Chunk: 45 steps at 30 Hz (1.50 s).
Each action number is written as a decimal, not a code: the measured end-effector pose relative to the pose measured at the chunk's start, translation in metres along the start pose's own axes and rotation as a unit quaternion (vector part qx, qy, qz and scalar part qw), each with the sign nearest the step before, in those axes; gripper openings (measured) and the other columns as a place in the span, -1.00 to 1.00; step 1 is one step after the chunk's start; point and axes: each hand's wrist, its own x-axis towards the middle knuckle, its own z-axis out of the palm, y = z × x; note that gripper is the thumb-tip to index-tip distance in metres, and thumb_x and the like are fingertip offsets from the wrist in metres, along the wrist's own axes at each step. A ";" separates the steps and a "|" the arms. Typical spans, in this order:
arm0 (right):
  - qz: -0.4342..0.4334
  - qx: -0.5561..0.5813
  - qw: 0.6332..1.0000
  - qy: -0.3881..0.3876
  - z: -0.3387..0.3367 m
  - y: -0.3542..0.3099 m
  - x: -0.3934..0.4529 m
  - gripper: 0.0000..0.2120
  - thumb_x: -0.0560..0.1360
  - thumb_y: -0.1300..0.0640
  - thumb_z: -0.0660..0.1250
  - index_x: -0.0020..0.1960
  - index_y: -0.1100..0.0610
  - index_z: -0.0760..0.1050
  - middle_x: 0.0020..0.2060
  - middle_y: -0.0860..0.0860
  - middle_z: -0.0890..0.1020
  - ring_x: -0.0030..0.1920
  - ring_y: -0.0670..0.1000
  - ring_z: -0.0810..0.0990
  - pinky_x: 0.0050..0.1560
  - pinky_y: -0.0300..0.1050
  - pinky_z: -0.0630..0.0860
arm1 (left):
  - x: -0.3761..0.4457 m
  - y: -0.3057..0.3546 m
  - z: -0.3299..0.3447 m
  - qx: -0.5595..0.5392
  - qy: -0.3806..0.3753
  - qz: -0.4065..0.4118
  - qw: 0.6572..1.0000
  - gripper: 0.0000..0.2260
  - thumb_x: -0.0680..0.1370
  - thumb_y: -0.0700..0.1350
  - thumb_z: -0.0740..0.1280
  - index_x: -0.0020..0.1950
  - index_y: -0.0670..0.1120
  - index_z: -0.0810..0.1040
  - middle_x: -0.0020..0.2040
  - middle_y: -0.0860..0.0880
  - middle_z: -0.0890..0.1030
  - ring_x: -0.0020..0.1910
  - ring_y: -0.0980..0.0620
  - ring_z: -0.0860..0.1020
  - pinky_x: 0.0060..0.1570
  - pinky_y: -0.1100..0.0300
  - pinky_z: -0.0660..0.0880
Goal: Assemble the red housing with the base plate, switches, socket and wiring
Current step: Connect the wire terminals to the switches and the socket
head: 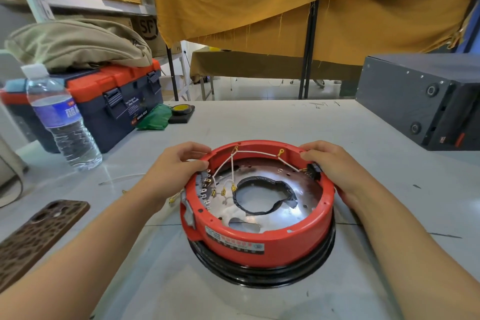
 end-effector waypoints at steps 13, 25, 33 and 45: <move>-0.005 0.002 0.999 -0.049 -0.001 -0.003 0.001 -0.68 0.52 0.36 0.21 0.14 0.10 0.60 -0.02 0.11 0.69 0.04 0.15 0.65 0.22 0.14 0.49 | 0.011 -0.025 -0.028 0.035 0.022 0.016 0.999 -0.85 0.57 -0.19 0.28 -0.03 -0.01 0.64 -0.04 0.03 0.66 0.00 0.10 0.59 0.03 0.21 0.49; -0.013 -0.004 0.999 -0.046 -0.001 0.000 0.003 -0.67 0.50 0.36 0.21 0.09 0.07 0.63 -0.05 0.11 0.70 0.02 0.15 0.66 0.21 0.16 0.49 | 0.014 -0.062 -0.051 0.253 0.102 0.036 0.961 -0.88 0.48 -0.19 0.38 -0.01 -0.04 0.63 -0.05 -0.02 0.54 -0.11 0.06 0.49 -0.10 0.27 0.32; -0.014 -0.007 0.999 -0.044 0.000 -0.001 0.000 -0.66 0.50 0.37 0.20 0.10 0.07 0.62 -0.03 0.12 0.70 0.04 0.17 0.65 0.22 0.16 0.48 | 0.020 -0.071 -0.050 0.279 0.096 0.011 0.956 -0.92 0.48 -0.21 0.40 -0.06 -0.11 0.67 -0.16 -0.04 0.62 -0.18 0.07 0.50 -0.13 0.29 0.35; -0.010 -0.013 0.999 -0.046 -0.001 0.001 0.003 -0.67 0.51 0.35 0.21 0.08 0.04 0.63 -0.05 0.09 0.71 0.02 0.14 0.66 0.20 0.15 0.50 | 0.013 -0.061 -0.046 0.199 0.177 0.123 0.956 -0.91 0.44 -0.24 0.43 -0.23 -0.07 0.61 -0.27 0.04 0.63 -0.25 0.18 0.53 -0.25 0.47 0.36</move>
